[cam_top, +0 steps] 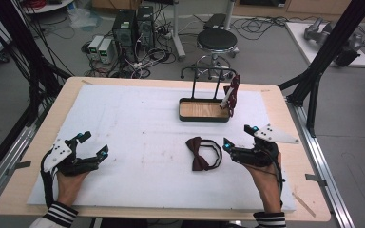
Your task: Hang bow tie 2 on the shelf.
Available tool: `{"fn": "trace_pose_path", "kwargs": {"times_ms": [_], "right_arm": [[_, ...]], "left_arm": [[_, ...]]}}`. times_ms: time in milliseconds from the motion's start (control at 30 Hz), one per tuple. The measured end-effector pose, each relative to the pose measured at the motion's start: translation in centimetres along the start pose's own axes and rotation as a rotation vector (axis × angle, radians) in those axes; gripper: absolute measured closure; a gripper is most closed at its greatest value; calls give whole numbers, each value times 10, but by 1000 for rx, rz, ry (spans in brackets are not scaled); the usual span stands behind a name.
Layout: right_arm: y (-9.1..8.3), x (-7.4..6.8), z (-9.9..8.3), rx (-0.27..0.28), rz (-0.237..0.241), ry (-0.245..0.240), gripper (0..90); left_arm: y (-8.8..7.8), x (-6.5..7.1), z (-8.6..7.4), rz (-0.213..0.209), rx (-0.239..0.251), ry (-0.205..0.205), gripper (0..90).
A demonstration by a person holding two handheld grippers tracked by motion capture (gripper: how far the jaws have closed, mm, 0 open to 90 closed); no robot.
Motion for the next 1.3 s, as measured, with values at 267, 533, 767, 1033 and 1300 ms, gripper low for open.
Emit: {"fn": "trace_pose_path", "kwargs": {"times_ms": [267, 533, 767, 1033, 1300], "right_arm": [[14, -14, -6, -98, 20, -10, 115], [23, -25, -12, -178, 33, -22, 116], [35, -37, -18, -270, 51, -42, 134], [49, -48, -23, -337, 65, -62, 129], [59, -54, -34, -446, 92, -58, 160]], "left_arm": [[0, 0, 0, -3, 3, -8, 125], [0, 0, 0, -4, 1, -2, 125], [0, 0, 0, -3, 1, 0, 126], [0, 0, 0, -3, 1, -5, 125], [0, 0, 0, -3, 2, -4, 126]]}}
Point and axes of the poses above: each handheld gripper's, and its own axes: y roughly forward along the jaws, z roughly out of its top, x roughly to its right, the point moved 6 cm from there along y, roughly forward along the jaws, and after that the axes turned 5 degrees about -z, right-handed, at the moved point
